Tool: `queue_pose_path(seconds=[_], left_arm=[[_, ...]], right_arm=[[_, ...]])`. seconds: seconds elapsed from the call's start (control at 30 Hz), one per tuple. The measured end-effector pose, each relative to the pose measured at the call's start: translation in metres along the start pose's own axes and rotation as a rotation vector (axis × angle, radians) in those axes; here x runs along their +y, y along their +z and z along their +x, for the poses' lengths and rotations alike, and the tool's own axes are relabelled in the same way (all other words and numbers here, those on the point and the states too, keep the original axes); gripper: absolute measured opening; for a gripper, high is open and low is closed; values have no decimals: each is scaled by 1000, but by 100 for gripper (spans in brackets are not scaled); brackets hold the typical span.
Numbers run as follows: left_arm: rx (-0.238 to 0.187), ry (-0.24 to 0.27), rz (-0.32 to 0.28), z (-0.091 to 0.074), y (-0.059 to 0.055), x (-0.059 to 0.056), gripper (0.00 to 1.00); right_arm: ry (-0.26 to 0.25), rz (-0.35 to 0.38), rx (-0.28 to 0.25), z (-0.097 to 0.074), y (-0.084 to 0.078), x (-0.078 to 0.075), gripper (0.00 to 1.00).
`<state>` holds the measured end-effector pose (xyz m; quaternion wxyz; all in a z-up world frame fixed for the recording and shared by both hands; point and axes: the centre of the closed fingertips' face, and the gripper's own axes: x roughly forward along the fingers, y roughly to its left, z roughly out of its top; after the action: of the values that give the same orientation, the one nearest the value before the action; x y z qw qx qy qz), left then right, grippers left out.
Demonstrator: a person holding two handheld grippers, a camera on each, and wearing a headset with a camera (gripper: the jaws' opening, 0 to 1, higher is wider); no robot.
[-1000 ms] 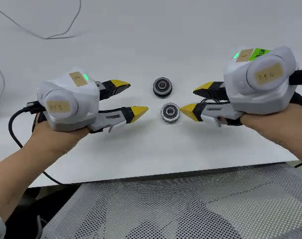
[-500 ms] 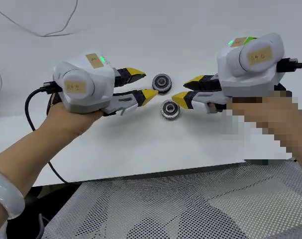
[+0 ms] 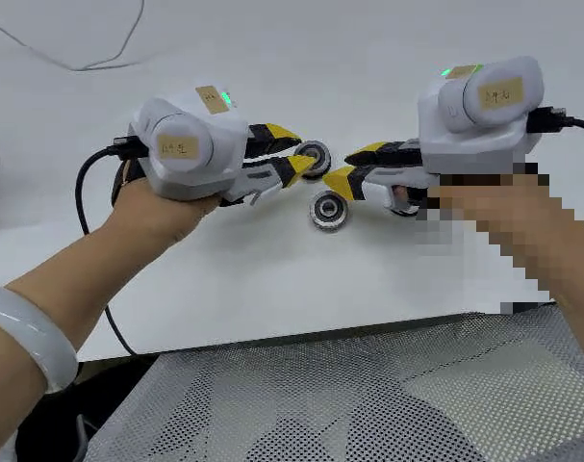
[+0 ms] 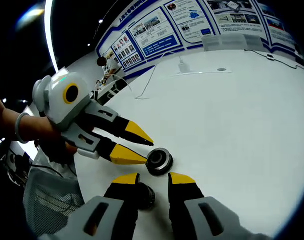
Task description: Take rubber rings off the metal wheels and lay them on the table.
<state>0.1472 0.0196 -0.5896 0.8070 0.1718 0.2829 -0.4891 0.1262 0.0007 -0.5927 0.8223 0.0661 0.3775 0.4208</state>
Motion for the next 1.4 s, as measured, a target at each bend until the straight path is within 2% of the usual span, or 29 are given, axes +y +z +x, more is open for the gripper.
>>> queue_pose_path(seconds=[0.27, 0.67, 0.73, 0.77, 0.9, 1.13, 1.27, 1.4], left_arm=[[35, -16, 20, 9, -7, -3, 15], [51, -13, 72, 12, -4, -4, 13], [83, -16, 111, 12, -10, -5, 14], [70, -15, 97, 12, -8, -5, 14], [67, -17, 95, 13, -8, -4, 14], [63, -16, 83, 13, -7, -3, 14], [62, -16, 82, 13, -7, -3, 14], [61, -15, 80, 13, -7, -3, 14]], right_arm=[[0, 8, -7, 0, 2, -1, 24], [1, 22, -16, 1, 1, -1, 24], [2, 24, -19, 1, 1, -1, 24], [4, 27, -21, 2, 2, -1, 24], [9, 38, -27, 3, 2, 0, 24], [13, 112, -68, 8, 7, -4, 23], [17, 238, -117, 10, 11, -12, 22], [5, 252, -122, 11, 10, -17, 14]])
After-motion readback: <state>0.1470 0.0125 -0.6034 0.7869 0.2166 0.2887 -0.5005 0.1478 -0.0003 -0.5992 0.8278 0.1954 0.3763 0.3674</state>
